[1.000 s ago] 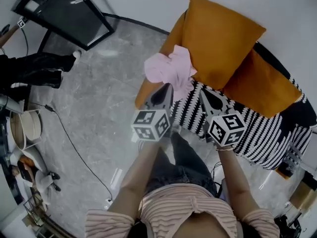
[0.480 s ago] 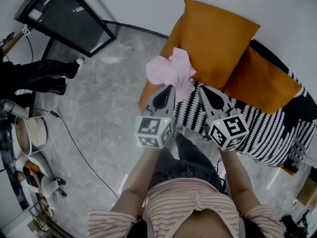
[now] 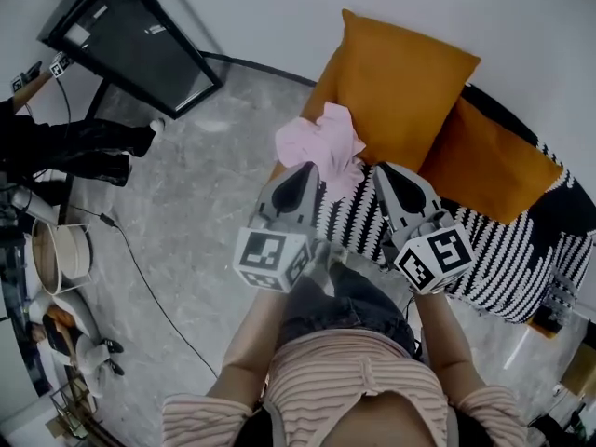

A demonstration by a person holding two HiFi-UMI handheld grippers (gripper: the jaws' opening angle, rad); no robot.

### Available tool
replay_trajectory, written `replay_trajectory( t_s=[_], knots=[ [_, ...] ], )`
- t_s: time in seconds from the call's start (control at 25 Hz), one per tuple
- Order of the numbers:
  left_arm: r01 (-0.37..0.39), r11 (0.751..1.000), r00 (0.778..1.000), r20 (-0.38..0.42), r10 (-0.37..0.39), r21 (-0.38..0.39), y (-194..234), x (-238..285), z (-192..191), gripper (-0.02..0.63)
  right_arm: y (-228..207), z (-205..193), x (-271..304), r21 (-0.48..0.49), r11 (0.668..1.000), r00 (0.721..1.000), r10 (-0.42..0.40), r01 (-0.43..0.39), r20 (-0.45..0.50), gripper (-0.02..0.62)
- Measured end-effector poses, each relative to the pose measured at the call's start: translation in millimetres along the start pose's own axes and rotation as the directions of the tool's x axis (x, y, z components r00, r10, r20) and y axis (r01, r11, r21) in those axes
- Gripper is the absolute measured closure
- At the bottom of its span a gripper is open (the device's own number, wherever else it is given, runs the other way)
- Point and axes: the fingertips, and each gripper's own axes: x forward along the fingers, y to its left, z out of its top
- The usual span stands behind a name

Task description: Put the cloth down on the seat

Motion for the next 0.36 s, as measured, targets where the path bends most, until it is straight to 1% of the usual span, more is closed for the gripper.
replay_trajectory(
  t_s=[0.36],
  knots=[
    [0.002,1.0,0.999,0.04,-0.002,0.005,-18.0,2.1,18.3,0.594,-2.6,32.6,-13.4,-0.047,0.999,0.997,0.026,-0.022,0.076,0.588]
  ],
)
